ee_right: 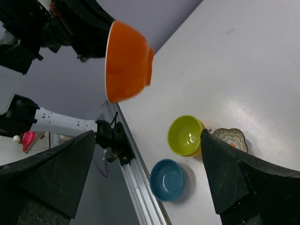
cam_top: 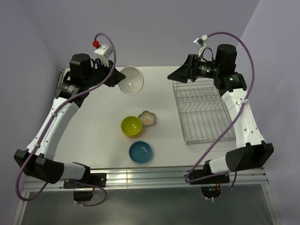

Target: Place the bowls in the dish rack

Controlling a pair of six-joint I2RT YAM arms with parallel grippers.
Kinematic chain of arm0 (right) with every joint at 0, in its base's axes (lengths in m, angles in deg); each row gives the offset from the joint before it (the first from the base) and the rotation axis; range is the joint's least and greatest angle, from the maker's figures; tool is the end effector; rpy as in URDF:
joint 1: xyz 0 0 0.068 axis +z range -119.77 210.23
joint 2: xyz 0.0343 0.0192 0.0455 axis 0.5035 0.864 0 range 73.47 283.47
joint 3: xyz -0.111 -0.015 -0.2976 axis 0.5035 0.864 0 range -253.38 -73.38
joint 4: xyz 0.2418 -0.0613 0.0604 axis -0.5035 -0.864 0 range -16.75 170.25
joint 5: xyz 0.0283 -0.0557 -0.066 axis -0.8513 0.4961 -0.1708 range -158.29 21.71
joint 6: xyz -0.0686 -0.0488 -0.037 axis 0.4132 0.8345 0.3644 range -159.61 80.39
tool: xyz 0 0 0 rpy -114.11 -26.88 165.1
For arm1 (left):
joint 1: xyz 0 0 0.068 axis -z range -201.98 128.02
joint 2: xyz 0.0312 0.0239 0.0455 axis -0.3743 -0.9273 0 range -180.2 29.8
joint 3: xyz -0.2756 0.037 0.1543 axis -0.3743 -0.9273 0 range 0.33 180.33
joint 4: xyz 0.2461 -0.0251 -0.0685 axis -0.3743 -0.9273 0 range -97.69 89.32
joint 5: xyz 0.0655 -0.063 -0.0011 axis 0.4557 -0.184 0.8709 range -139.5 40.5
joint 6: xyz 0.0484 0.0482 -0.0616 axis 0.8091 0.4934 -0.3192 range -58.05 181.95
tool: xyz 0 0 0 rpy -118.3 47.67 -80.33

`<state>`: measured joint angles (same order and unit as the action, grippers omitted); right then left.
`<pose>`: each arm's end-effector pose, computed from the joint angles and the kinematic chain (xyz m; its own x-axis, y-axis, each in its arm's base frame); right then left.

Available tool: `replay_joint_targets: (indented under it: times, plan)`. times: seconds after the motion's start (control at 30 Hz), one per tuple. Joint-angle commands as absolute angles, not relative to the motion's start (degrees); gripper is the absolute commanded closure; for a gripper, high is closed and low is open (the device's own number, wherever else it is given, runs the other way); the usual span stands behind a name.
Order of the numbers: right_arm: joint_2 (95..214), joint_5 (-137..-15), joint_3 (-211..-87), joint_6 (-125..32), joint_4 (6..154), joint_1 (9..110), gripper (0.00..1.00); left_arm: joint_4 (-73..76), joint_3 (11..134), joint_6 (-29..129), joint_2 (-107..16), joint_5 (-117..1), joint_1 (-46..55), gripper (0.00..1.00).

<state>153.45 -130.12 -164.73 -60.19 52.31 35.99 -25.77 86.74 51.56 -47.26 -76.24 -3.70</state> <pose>0.2888 0.1022 0.4931 -0.5778 0.1085 -0.8089 -0.7316 0.3706 0.5723 0.2918 -0.1356 0.4743 -0.3779 -0.0448 -0.9247 0.6336 0.7158 -0.2936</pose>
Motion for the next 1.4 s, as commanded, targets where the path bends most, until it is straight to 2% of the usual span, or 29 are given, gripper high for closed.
replay_joint_targets:
  times: [0.0,0.47,1.03,1.37]
  plan:
    - [151.8,-125.4,-166.4,-64.5,56.4,39.2,0.00,-19.9,86.2,47.0,-46.8,-75.0,0.0,1.00]
    - [153.4,-124.1,-161.4,-70.1,57.9,47.9,0.02,-18.5,85.8,45.6,-49.6,-78.4,5.4,1.00]
    - [155.0,-127.4,-155.9,-79.2,63.0,49.5,0.00,-16.7,84.7,44.5,-50.1,-81.1,6.0,1.00]
    - [155.2,-130.8,-154.4,-83.9,67.1,49.6,0.16,-16.4,84.0,44.5,-50.5,-81.7,6.1,1.00]
